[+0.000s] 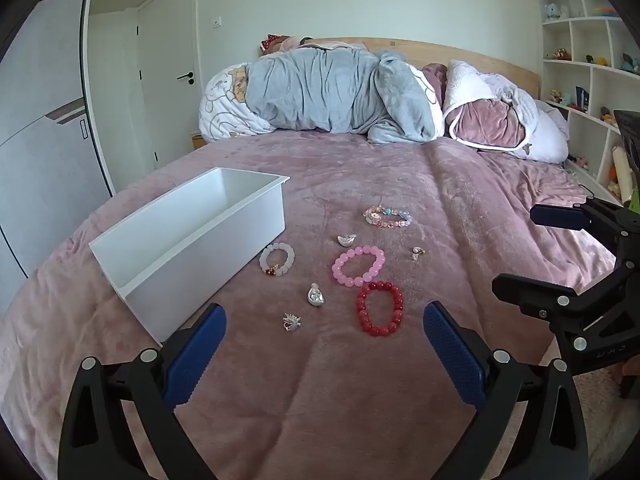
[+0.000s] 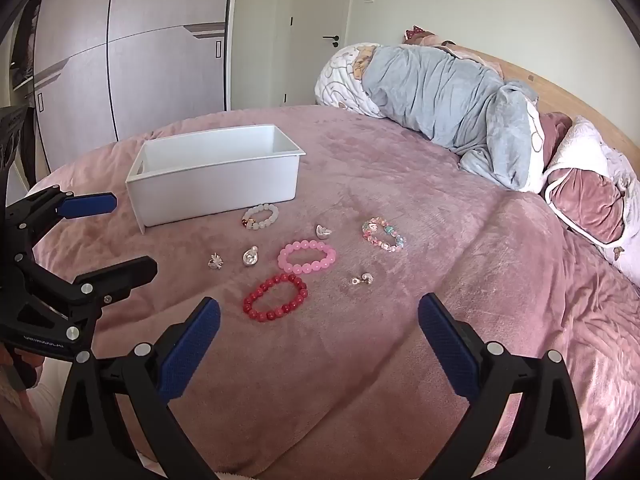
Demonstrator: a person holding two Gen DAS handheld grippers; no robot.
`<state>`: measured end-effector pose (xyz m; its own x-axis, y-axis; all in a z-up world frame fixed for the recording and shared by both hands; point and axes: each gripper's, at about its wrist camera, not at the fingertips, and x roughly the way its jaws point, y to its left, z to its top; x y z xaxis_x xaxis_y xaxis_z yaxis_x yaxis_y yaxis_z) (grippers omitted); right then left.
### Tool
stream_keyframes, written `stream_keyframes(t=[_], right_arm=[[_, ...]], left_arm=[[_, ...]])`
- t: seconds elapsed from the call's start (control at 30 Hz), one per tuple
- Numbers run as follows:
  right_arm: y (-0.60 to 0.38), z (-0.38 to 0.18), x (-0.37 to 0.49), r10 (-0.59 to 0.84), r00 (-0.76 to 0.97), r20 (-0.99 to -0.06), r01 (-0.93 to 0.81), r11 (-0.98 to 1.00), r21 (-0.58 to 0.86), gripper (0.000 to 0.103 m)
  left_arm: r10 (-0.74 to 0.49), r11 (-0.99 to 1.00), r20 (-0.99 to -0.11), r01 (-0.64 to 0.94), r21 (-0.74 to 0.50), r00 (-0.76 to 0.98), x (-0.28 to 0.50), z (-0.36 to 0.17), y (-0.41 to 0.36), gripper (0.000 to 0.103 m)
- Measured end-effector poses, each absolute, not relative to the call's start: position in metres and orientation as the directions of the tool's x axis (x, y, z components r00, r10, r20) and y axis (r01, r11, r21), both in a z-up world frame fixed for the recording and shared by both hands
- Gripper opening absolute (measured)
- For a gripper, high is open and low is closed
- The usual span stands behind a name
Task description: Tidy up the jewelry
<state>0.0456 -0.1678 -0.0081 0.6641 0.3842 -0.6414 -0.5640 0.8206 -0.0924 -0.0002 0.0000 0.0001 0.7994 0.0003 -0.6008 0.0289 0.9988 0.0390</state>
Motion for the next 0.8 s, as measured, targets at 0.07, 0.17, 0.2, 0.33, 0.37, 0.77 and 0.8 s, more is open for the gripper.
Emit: stream_keyframes(t=[0.07, 0.17, 0.2, 0.33, 0.37, 0.77, 0.8], right_arm=[[-0.168, -0.0081, 0.0457, 0.387, 0.661, -0.642, -0.565, 0.821, -0.087, 0.098], [-0.168, -0.008, 0.0454, 0.386, 0.662, -0.642, -0.564, 0.821, -0.089, 0.098], [-0.1679, -0.008, 0.0453, 0.386, 0.662, -0.642, -0.564, 0.821, -0.089, 0.098], [-0.1683, -0.0079, 0.0445, 0.388, 0.663, -0.64, -0.565, 0.82, -0.089, 0.098], [-0.1685, -0.0078, 0.0442, 0.388, 0.663, -0.64, -0.565, 0.82, -0.088, 0.098], [-0.1689, -0.0062, 0.0441, 0.398, 0.667, -0.629, -0.569, 0.818, -0.086, 0.098], [-0.1688, -0.0049, 0.0441, 0.398, 0.668, -0.629, -0.569, 0.818, -0.086, 0.098]], left_arm=[[0.008, 0.999, -0.602, 0.023, 0.044, 0.799, 0.0001, 0.0, 0.0001, 0.1], [0.012, 0.999, -0.597, 0.018, 0.044, 0.802, -0.0006, 0.0005, 0.0004, 0.1], [0.015, 0.999, -0.596, 0.014, 0.045, 0.803, -0.0008, 0.0007, 0.0005, 0.1], [0.011, 0.999, -0.594, 0.023, 0.049, 0.804, -0.0013, 0.0013, 0.001, 0.1], [0.012, 0.998, -0.593, 0.022, 0.051, 0.805, -0.0013, 0.0015, 0.0009, 0.1], [0.003, 0.999, -0.582, 0.02, 0.032, 0.813, -0.0055, 0.0072, -0.0038, 0.1], [-0.002, 0.999, -0.582, 0.026, 0.033, 0.813, -0.0047, 0.0061, -0.001, 0.1]])
